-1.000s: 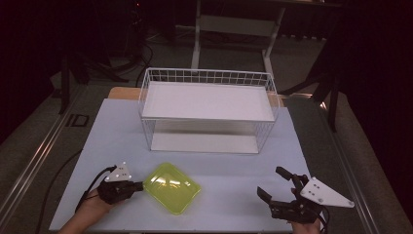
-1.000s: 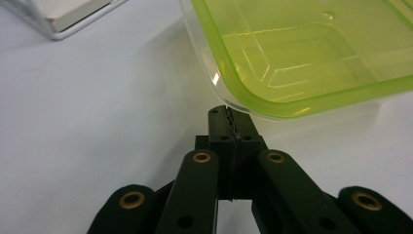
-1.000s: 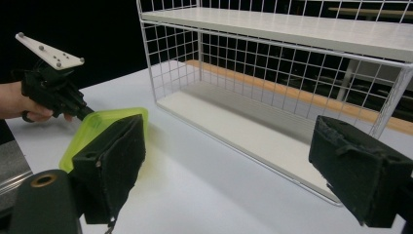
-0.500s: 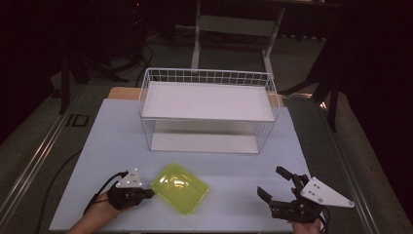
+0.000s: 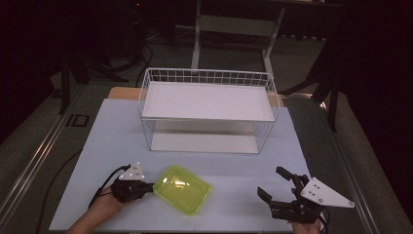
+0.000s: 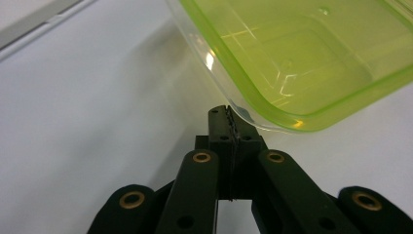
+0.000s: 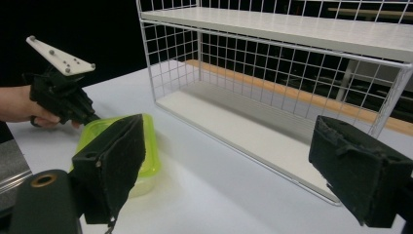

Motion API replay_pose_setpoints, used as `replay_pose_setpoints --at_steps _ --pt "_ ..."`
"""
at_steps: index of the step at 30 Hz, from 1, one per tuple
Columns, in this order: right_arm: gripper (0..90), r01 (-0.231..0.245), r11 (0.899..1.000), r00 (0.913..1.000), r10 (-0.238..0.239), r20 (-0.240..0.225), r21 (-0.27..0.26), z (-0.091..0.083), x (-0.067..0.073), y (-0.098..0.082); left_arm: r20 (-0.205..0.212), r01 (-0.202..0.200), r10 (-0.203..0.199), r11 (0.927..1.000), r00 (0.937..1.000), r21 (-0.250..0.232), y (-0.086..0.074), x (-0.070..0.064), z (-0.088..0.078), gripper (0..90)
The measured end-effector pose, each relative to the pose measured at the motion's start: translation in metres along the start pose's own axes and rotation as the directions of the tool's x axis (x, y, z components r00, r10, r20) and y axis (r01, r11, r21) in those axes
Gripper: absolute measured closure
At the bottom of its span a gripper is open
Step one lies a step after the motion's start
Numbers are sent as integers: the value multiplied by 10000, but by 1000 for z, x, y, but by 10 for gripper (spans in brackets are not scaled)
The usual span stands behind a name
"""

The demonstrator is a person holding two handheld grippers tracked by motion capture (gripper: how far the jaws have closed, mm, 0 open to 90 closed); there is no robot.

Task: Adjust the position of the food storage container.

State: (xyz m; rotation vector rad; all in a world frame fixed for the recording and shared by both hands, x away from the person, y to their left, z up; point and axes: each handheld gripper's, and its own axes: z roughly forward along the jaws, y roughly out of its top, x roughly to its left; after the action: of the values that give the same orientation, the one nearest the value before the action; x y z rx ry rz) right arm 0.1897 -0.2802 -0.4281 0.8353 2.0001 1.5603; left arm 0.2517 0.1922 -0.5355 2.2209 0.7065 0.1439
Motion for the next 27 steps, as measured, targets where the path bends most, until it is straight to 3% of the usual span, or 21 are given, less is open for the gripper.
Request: replay_pose_setpoints --at_steps 15,27 --pt "134 -4 10000 10000 4 -15 22 0 -1 -1 838 -366 349 9992 9959 186 13 -25 18 900" --pt "134 5 10000 10000 -5 -34 29 1 0 0 1124 -210 197 9997 9935 100 11 -30 11 900"
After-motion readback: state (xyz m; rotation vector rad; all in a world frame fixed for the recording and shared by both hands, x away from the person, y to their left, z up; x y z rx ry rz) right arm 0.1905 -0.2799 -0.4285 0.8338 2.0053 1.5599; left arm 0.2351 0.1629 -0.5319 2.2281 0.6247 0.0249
